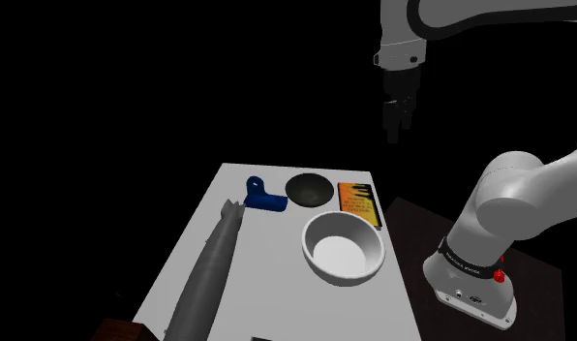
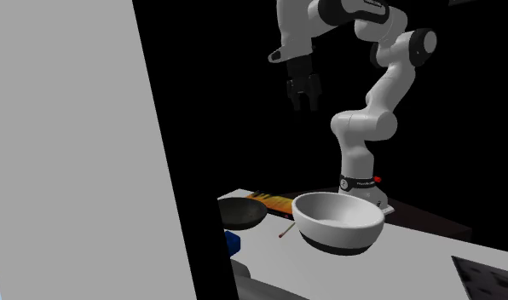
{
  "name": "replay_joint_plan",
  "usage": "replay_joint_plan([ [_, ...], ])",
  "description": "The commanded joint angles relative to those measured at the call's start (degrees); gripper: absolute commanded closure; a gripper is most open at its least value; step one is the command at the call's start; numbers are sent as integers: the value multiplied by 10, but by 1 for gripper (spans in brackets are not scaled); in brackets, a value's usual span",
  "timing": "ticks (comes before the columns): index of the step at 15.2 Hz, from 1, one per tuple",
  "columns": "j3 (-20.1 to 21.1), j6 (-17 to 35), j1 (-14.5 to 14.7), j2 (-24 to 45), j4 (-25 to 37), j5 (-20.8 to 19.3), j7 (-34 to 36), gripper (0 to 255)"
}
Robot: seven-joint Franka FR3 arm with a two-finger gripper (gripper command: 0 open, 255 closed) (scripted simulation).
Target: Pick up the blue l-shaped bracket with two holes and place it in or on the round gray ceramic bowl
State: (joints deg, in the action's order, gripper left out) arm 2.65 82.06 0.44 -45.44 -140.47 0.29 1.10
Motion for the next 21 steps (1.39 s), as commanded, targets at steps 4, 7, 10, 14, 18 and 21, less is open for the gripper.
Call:
replay_joint_plan([
  [4, 7, 67, 7, 41, -15, 5, -3, 0],
  [7, 14, 133, 13, 88, -22, 9, -7, 0],
  [10, 22, 197, 19, 141, -21, 12, -10, 0],
  [14, 32, 277, 26, 218, -9, 13, -13, 0],
  [18, 43, 348, 31, 299, 16, 10, -14, 0],
  [21, 51, 396, 35, 362, 43, 5, -13, 0],
])
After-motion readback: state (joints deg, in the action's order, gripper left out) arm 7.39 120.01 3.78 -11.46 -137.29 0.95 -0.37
